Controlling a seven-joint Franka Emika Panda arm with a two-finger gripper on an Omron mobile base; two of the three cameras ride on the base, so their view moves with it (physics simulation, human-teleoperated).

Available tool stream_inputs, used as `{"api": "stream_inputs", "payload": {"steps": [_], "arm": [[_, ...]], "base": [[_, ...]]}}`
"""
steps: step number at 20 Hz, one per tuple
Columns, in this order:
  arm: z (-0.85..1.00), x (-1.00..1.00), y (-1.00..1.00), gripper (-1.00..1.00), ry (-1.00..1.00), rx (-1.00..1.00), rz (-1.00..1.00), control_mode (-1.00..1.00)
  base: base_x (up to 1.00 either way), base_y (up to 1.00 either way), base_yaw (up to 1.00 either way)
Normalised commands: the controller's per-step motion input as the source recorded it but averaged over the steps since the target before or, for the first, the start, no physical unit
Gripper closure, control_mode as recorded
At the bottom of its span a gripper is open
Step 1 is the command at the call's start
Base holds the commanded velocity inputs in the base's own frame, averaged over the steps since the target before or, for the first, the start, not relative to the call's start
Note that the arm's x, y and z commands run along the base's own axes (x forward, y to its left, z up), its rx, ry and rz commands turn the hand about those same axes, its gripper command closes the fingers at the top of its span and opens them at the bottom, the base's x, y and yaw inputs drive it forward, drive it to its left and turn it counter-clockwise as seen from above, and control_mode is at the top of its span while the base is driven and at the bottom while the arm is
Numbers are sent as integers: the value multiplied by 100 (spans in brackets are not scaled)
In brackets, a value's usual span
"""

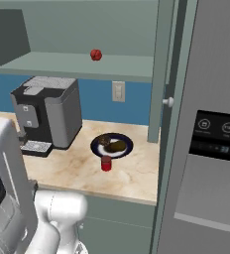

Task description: Pick the avocado and bread from the counter and place them on the plate. Then pick the jam from the cabinet and place it next to the plate. Lastly close the cabinet door.

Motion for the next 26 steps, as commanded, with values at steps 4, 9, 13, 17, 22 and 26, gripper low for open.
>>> {"api": "stream_inputs", "payload": {"steps": [4,9,13,17,22,26], "arm": [[0,0,-63,-100,0,0,0,-100],[0,2,-70,-100,0,0,2,-100],[-2,28,-33,-100,0,4,9,-100],[-3,40,0,-100,0,5,0,-100],[-14,33,0,-100,-1,9,3,-100],[-9,22,-1,-100,-3,12,10,-100]], "base": [[0,0,0],[0,0,0],[0,0,0],[0,0,0],[0,0,0],[0,0,0]]}}
